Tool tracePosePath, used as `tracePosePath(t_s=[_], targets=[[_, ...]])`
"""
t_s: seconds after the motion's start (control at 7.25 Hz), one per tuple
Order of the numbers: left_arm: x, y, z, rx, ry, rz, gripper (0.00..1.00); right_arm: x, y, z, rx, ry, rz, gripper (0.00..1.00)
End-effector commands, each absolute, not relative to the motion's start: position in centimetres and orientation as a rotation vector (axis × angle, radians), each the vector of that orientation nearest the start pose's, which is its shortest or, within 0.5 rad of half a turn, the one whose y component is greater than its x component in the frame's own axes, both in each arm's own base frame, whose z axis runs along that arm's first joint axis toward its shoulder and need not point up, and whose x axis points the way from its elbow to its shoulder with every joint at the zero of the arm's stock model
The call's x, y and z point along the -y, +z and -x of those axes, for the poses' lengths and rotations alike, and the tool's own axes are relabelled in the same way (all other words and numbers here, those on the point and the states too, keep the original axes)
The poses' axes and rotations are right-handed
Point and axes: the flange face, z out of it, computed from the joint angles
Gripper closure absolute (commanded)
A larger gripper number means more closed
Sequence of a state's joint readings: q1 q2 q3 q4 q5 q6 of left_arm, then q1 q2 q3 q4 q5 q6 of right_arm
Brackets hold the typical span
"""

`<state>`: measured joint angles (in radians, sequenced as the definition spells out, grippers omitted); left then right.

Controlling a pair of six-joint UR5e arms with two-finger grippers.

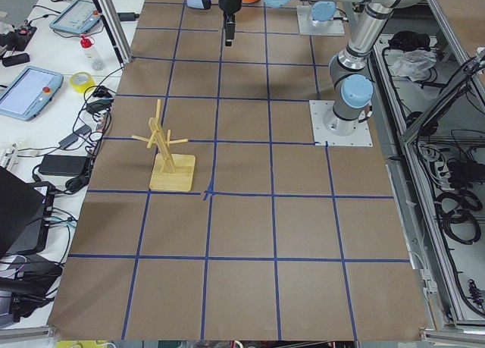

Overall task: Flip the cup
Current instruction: 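Move the right gripper down over the light-blue cup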

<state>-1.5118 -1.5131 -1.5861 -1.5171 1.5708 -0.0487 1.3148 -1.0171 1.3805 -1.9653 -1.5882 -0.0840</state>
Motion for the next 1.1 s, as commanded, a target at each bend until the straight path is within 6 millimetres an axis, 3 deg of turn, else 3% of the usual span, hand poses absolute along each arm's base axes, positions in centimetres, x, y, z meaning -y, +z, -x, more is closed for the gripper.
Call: tracePosePath(t_s=[0.0,0.41,0.97], targets=[[48.4,51.3,10.5,-3.133,-0.149,0.168,0.0,70.9,25.3,6.5,-3.143,0.015,-0.341,0.0],[48.3,51.3,10.5,-3.135,-0.149,0.168,0.0,71.1,22.6,6.9,-3.164,0.086,-0.427,0.0],[47.9,51.5,10.6,-3.133,-0.145,0.168,0.0,71.2,18.2,7.4,-3.195,0.193,-0.41,0.0]])
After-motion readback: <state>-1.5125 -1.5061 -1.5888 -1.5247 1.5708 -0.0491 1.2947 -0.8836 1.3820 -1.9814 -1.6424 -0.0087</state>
